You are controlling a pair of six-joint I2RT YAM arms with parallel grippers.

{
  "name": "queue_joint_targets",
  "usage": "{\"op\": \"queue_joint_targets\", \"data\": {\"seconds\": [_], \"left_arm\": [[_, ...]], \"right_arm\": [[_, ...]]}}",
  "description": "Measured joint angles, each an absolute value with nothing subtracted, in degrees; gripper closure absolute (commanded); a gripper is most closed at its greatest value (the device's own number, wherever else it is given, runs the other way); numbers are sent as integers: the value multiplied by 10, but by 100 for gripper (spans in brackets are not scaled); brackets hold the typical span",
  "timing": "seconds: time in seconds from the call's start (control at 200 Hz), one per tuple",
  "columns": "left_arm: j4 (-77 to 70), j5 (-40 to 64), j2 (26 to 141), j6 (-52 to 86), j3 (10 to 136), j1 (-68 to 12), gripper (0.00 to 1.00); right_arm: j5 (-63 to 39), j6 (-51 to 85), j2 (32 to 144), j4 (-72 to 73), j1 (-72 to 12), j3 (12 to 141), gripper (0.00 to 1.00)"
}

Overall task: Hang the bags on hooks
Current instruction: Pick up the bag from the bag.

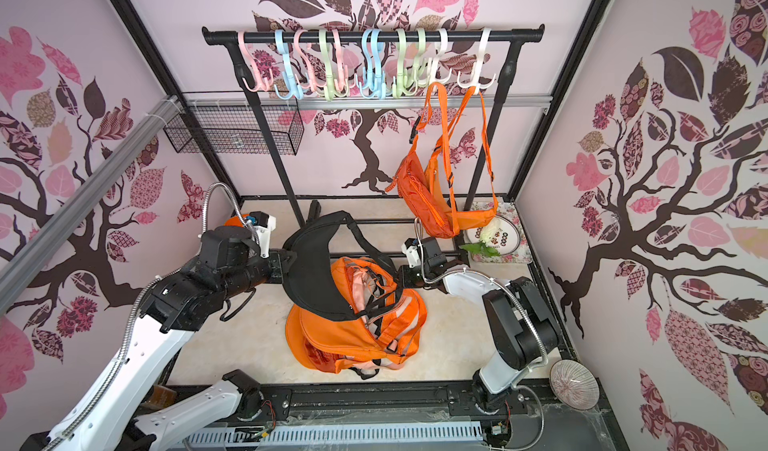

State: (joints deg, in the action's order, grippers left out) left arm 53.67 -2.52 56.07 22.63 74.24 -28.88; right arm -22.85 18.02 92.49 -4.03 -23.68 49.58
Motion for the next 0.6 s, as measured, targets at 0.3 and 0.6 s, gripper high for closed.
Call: {"op": "queue_joint_targets", "data": {"seconds": [0.3, 0.6], "left_arm": [[525, -25, 554, 226, 733, -289, 100], [464, -24, 494, 225, 697, -289, 100]], "right_arm": [[-183, 176, 881, -68, -239, 511, 97], [-128, 150, 807, -112, -239, 579, 99]]}}
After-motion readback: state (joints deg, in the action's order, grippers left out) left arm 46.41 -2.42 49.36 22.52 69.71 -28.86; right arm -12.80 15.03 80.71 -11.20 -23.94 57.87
